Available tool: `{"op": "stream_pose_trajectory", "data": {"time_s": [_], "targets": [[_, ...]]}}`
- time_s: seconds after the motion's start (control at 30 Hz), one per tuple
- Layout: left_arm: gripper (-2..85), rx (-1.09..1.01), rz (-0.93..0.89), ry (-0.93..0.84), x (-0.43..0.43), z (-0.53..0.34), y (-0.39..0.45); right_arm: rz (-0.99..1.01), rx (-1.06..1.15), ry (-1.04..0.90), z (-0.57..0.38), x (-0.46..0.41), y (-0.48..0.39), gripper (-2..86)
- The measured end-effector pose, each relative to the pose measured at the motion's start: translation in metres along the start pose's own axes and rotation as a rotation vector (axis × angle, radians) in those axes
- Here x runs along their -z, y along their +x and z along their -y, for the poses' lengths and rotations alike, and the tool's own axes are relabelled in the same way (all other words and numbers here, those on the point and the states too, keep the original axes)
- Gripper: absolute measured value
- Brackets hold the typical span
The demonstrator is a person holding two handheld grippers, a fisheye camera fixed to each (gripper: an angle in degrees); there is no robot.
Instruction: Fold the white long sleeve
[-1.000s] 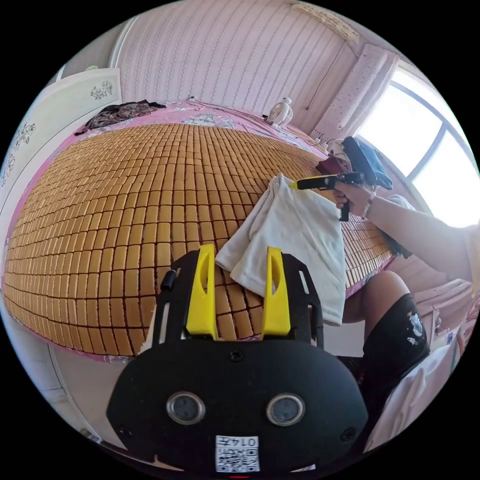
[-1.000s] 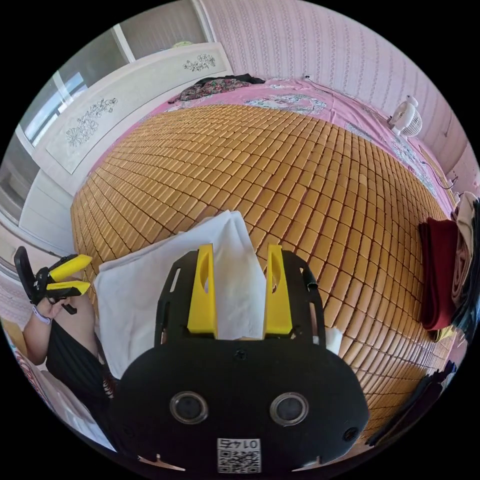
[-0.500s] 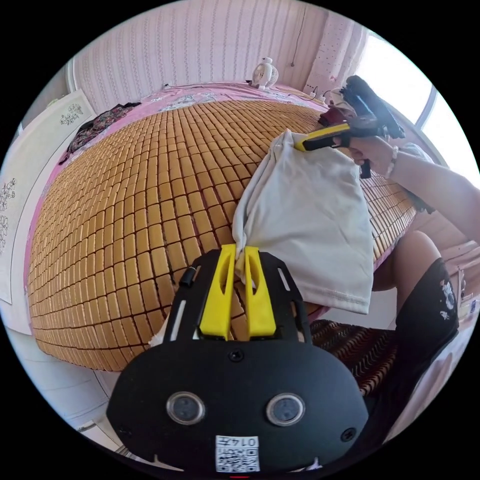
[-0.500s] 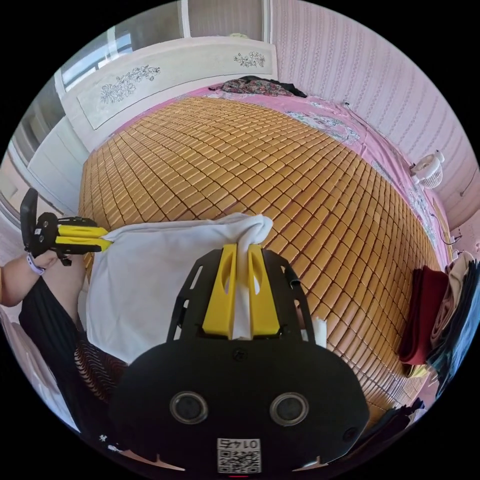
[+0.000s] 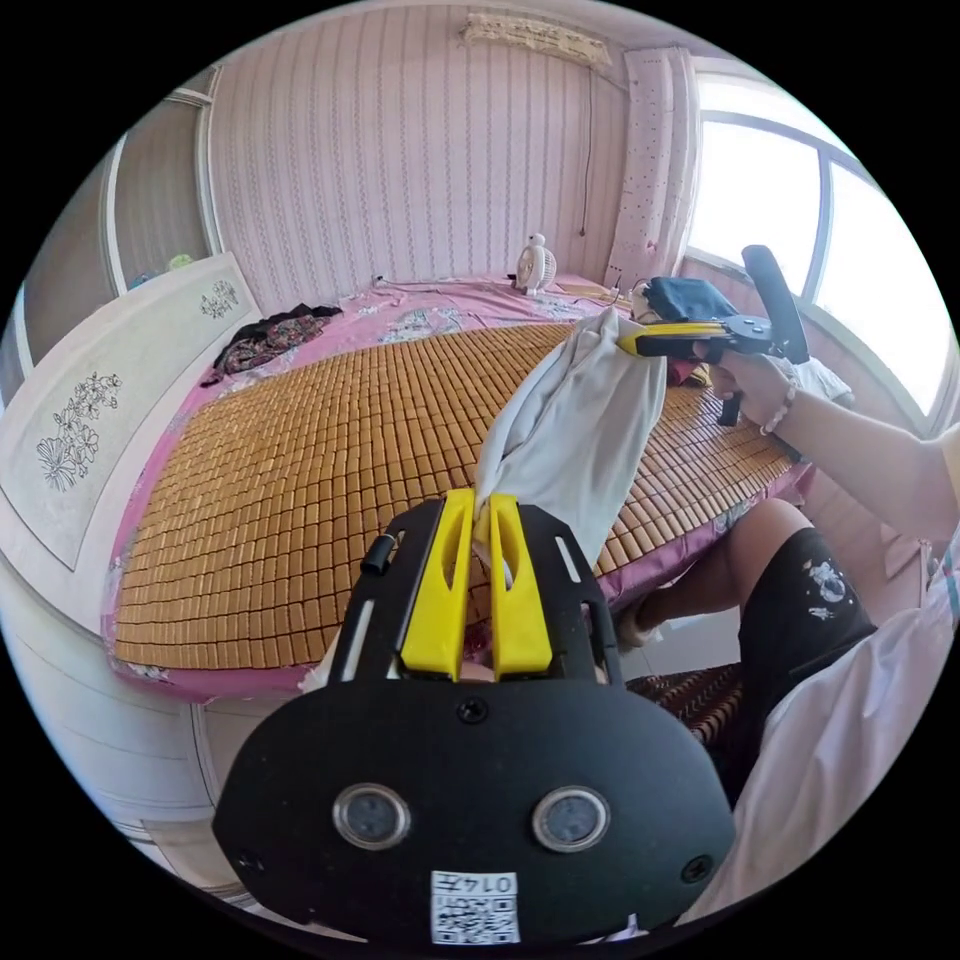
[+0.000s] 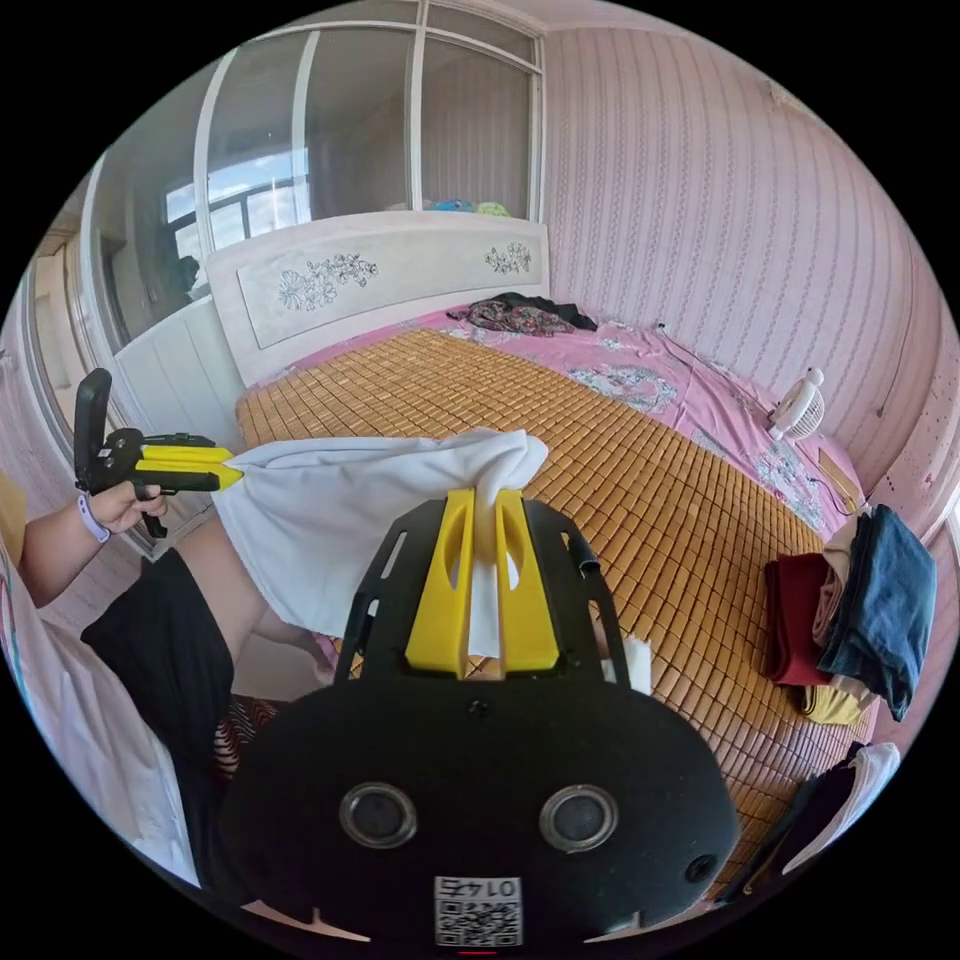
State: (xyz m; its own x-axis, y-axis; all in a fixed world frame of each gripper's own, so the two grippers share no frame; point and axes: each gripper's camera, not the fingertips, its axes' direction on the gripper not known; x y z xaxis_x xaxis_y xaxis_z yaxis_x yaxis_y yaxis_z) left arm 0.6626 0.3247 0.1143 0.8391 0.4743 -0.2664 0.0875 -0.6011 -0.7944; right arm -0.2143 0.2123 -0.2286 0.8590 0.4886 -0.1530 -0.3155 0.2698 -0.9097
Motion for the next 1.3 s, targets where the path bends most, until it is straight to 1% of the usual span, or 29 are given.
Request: {"op": "stream_pose_trajectory", "data": {"time_s": [0.17, 0.33, 0.5, 0.67, 0.8, 0.83, 0.87, 0.9, 0.97, 1.0, 1.03, 1.07, 1.13, 1.2, 1.23, 1.3], "targets": [[0.7, 0.045, 0.077, 0.121, 0.102, -0.033, -0.021, 0.024, 0.105, 0.128, 0.040, 0.058, -0.047, 2.1], [0.8, 0.110, 0.157, 0.184, 0.179, -0.068, -0.041, 0.081, 0.191, 0.208, 0.083, 0.082, -0.093, 2.1], [0.9, 0.184, 0.261, 0.206, 0.231, -0.112, -0.068, 0.191, 0.262, 0.243, 0.131, 0.074, -0.141, 2.2], [1.2, 0.318, 0.305, 0.220, 0.264, -0.152, -0.124, 0.306, 0.373, 0.195, 0.212, 0.024, -0.199, 2.6], [2.3, 0.387, 0.368, 0.226, 0.273, -0.156, -0.180, 0.389, 0.463, 0.143, 0.298, -0.030, -0.242, 3.7], [3.1, 0.406, 0.383, 0.216, 0.272, -0.153, -0.207, 0.405, 0.490, 0.094, 0.334, -0.057, -0.259, 4.4], [4.1, 0.459, 0.381, 0.203, 0.266, -0.152, -0.241, 0.428, 0.471, 0.024, 0.372, -0.092, -0.276, 5.8], [4.7, 0.503, 0.375, 0.203, 0.262, -0.153, -0.260, 0.437, 0.450, 0.000, 0.391, -0.111, -0.284, 6.5], [5.5, 0.762, 0.396, 0.212, 0.241, -0.171, -0.334, 0.382, 0.369, -0.077, 0.449, -0.187, -0.314, 7.9], [5.7, 0.814, 0.420, 0.210, 0.235, -0.178, -0.347, 0.365, 0.367, -0.114, 0.458, -0.205, -0.322, 8.0], [6.0, 0.897, 0.468, 0.195, 0.223, -0.193, -0.363, 0.335, 0.382, -0.196, 0.469, -0.235, -0.334, 7.9], [6.2, 0.955, 0.483, 0.162, 0.209, -0.207, -0.369, 0.321, 0.402, -0.245, 0.468, -0.253, -0.342, 7.7], [6.0, 0.953, 0.454, 0.105, 0.190, -0.218, -0.357, 0.309, 0.472, -0.234, 0.450, -0.254, -0.351, 6.9], [4.9, 0.889, 0.473, 0.053, 0.174, -0.218, -0.325, 0.253, 0.587, -0.200, 0.416, -0.242, -0.356, 6.2], [3.4, 0.829, 0.477, 0.033, 0.167, -0.213, -0.298, 0.188, 0.649, -0.205, 0.392, -0.232, -0.356, 6.1], [1.0, 0.743, 0.478, 0.024, 0.160, -0.200, -0.255, 0.109, 0.712, -0.212, 0.357, -0.211, -0.352, 6.1]]}}
